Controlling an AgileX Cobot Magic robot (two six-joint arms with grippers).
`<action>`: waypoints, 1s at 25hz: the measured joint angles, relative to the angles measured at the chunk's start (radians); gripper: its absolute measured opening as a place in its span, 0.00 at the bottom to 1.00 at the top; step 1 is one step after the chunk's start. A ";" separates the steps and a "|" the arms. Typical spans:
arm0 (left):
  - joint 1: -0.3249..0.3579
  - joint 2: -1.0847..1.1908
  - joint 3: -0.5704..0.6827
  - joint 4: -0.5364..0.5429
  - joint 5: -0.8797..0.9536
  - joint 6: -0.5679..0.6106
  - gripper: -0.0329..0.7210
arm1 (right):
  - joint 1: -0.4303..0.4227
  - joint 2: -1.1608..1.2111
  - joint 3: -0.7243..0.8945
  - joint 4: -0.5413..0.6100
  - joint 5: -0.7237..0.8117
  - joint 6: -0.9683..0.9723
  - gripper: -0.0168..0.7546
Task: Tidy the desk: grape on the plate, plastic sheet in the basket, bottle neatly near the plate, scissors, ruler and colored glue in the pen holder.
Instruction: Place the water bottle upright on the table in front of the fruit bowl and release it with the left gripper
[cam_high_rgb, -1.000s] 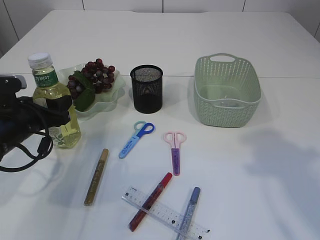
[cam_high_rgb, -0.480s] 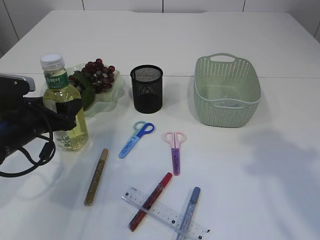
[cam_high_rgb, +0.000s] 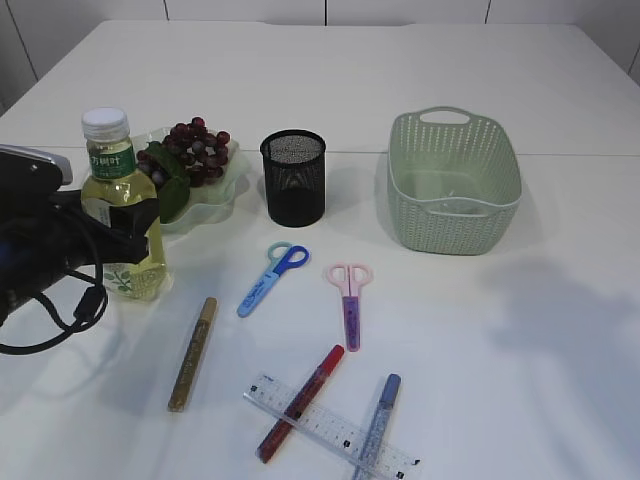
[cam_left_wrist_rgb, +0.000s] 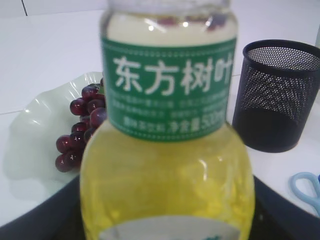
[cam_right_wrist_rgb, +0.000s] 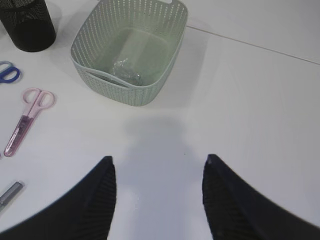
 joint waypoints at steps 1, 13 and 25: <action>0.000 0.000 0.000 -0.002 0.000 0.001 0.72 | 0.000 0.000 0.000 0.000 0.000 0.000 0.59; 0.000 0.000 -0.001 -0.066 -0.023 0.006 0.78 | 0.000 0.000 0.000 0.000 0.000 0.000 0.59; 0.000 0.000 -0.002 -0.065 -0.029 0.007 0.78 | 0.000 0.000 0.000 0.000 0.000 0.000 0.59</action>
